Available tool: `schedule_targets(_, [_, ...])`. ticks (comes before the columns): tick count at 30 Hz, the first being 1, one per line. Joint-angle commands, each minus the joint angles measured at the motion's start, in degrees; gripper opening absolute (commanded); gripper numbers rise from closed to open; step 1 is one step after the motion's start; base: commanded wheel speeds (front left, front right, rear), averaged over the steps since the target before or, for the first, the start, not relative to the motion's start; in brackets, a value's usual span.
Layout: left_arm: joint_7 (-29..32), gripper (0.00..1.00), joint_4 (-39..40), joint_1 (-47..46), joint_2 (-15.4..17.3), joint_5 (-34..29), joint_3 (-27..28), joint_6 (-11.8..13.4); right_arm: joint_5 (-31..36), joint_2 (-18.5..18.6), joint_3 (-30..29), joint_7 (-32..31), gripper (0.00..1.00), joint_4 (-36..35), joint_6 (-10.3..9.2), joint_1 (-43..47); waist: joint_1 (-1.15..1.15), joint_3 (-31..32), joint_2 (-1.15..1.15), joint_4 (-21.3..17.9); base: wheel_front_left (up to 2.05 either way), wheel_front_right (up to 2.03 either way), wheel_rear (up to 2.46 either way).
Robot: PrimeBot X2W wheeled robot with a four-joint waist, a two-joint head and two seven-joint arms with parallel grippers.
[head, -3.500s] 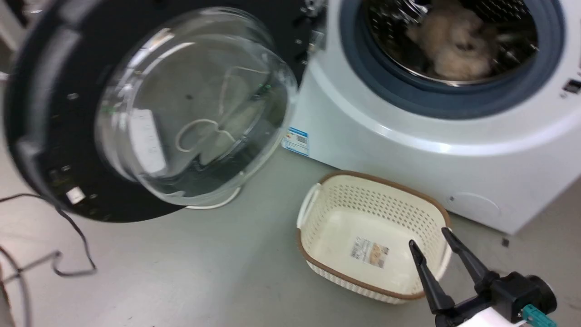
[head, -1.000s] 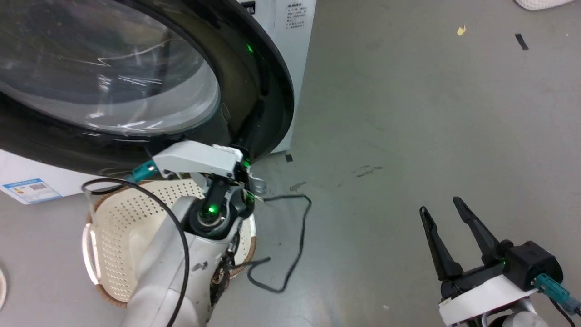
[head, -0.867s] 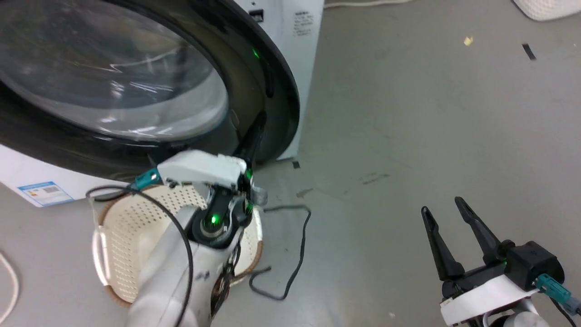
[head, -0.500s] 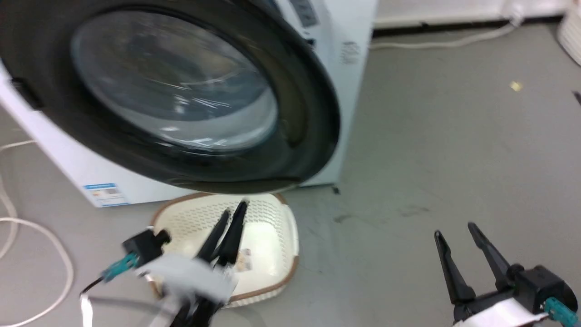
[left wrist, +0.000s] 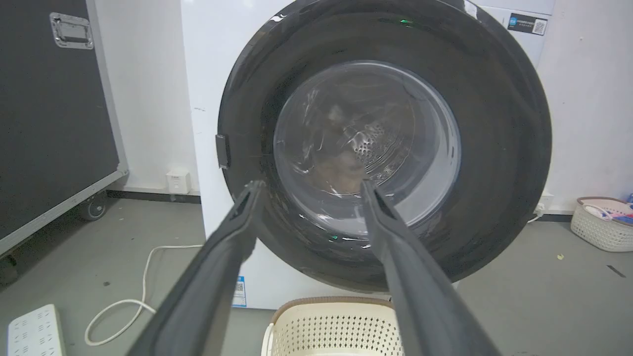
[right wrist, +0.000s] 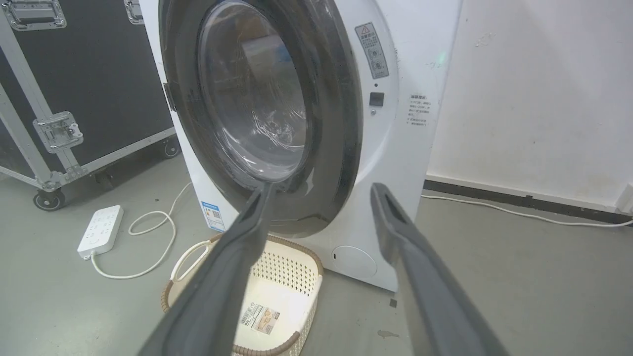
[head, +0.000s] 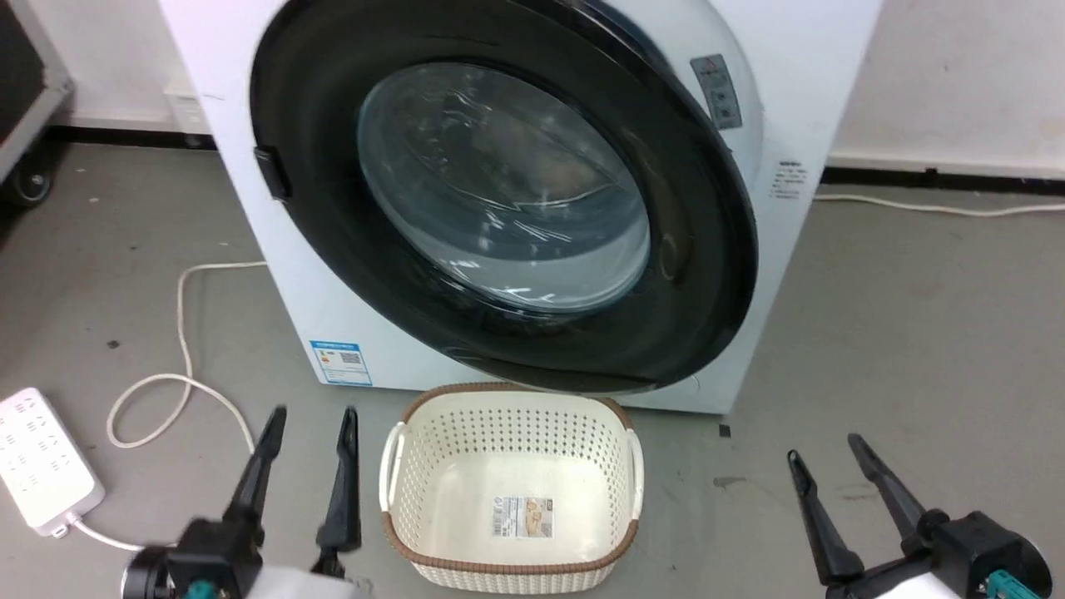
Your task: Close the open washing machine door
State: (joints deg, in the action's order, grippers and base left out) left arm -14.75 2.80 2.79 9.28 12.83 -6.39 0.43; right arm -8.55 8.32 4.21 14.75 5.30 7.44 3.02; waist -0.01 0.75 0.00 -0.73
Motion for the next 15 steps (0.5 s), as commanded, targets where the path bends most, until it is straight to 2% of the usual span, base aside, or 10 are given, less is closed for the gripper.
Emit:
schedule_targets(1, [-0.24,1.0,0.25,0.83,-0.51,-0.12,0.13,0.23,0.11,-0.23,0.05,0.25,1.0,0.02,0.05,0.94,0.01,0.31,0.0,0.34,0.0,0.0,0.0])
schedule_targets(3, [-0.24,1.0,0.35,2.97,-1.17,-3.99,0.69,0.85,0.08,-0.46,0.14,0.25,1.0,0.12,0.05,1.07,0.01,0.36,0.0,0.68,0.0,0.0,0.0])
schedule_targets(8, [-0.24,1.0,0.25,3.7,-2.5,-5.79,1.48,1.37,0.14,-0.2,1.21,0.25,1.0,0.32,0.05,1.21,0.01,0.16,0.0,1.53,0.0,0.0,0.0])
schedule_targets(9, [-0.24,1.0,0.07,3.72,-2.65,-6.21,1.54,1.32,0.04,0.16,2.01,0.25,0.38,0.38,0.05,1.13,0.01,0.1,0.0,1.84,0.0,0.0,0.0])
schedule_targets(10, [-0.24,1.0,-0.14,3.63,-2.85,-6.51,1.55,1.25,-0.21,0.5,2.65,0.25,0.0,0.15,0.05,0.91,0.01,-0.03,0.0,2.23,0.0,0.0,0.0])
schedule_targets(15, [-0.24,1.0,-1.68,2.48,-3.72,-7.92,0.79,0.94,-2.21,4.05,7.24,-0.09,0.0,-0.69,0.05,-1.89,0.01,-1.91,0.0,4.81,0.0,0.0,0.0])
